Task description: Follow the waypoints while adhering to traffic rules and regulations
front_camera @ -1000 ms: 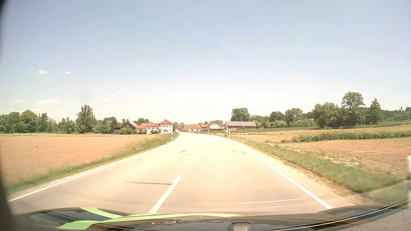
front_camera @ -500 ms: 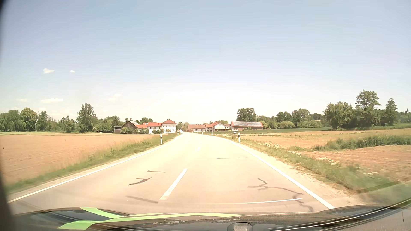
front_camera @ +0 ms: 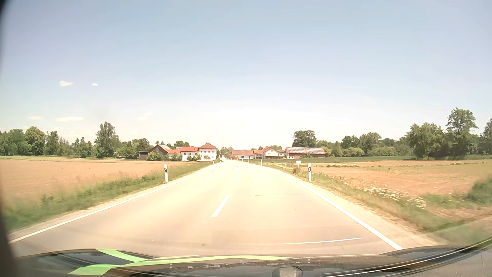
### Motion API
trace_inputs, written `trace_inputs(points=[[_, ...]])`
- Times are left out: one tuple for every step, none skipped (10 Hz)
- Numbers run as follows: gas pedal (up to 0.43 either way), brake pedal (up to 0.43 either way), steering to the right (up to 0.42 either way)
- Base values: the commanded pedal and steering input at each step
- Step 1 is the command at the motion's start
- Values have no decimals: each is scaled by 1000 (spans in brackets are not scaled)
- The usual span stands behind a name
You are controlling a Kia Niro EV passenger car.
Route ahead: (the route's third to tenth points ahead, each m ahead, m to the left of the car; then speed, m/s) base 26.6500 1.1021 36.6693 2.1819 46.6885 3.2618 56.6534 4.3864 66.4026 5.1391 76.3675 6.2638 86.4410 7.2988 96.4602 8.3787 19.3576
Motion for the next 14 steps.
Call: trace_inputs(points=[[228,0,-16],[228,0,-16],[189,0,-16],[169,0,-16],[169,0,-16],[169,0,-16],[177,0,-15],[189,0,-13],[197,0,-11],[197,0,-10],[197,0,-10],[189,0,-9],[169,0,-9],[157,0,-10]])
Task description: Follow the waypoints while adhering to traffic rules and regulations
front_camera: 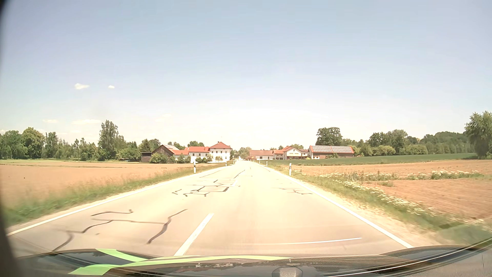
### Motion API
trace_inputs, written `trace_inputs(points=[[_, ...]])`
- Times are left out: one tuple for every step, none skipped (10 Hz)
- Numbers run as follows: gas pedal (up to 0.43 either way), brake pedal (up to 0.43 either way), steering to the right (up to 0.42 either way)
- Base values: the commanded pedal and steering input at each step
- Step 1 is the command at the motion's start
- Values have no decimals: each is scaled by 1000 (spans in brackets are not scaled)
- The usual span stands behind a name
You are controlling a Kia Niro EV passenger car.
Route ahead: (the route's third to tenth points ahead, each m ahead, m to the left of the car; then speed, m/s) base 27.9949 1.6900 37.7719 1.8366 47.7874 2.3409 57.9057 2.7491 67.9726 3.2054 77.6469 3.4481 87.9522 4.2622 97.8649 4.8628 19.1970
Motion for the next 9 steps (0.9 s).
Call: trace_inputs(points=[[157,0,-10],[169,0,-10],[177,0,-9],[177,0,-8],[169,0,-8],[157,0,-8],[150,0,-8],[150,0,-7],[150,0,-7]])
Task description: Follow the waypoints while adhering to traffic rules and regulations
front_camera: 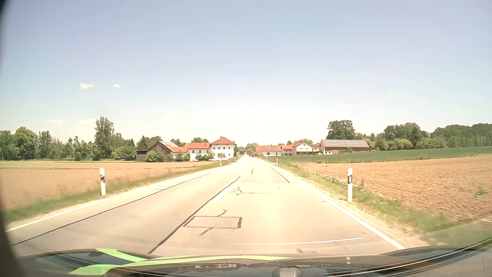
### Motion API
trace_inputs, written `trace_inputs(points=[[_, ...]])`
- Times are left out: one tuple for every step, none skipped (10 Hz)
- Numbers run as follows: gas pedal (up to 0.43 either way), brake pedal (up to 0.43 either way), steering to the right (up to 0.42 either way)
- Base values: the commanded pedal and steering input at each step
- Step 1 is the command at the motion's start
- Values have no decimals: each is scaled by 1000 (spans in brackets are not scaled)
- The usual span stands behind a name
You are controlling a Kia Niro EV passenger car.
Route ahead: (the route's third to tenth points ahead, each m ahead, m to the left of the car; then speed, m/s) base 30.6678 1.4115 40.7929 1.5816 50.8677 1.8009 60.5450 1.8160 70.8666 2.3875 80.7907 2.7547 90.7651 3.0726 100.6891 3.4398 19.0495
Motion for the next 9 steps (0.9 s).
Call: trace_inputs(points=[[150,0,-7],[150,0,-7],[150,0,-7],[150,0,-7],[138,0,-7],[138,0,-7],[138,0,-5],[138,0,-5],[138,0,-5]])
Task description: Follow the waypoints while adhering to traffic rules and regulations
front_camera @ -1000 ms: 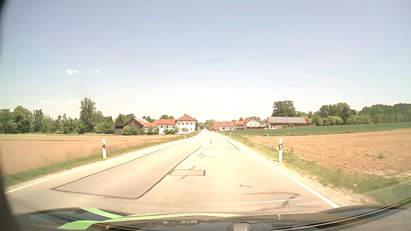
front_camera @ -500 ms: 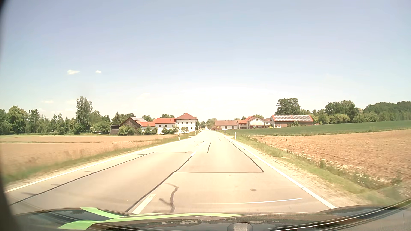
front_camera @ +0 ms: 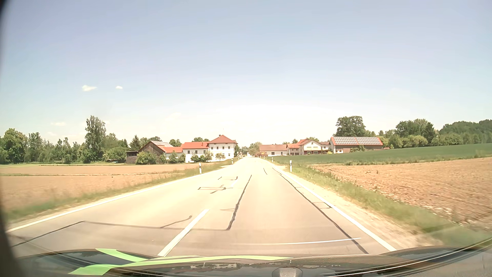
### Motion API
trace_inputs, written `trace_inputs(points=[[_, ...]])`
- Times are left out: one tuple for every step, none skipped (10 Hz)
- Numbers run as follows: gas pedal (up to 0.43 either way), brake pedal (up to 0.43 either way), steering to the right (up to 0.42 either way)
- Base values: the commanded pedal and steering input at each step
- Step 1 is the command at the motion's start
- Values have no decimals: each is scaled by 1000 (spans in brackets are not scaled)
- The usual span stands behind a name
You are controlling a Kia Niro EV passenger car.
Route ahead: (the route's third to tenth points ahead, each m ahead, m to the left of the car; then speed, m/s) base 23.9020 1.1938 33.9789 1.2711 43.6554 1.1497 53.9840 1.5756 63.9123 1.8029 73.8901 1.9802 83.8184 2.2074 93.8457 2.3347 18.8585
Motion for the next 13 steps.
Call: trace_inputs(points=[[138,0,-5],[138,0,-4],[130,0,-4],[130,0,-4],[130,0,-4],[130,0,-4],[130,0,-4],[130,0,-4],[130,0,-4],[130,0,-4],[130,0,-4],[130,0,-4],[138,0,-4]])
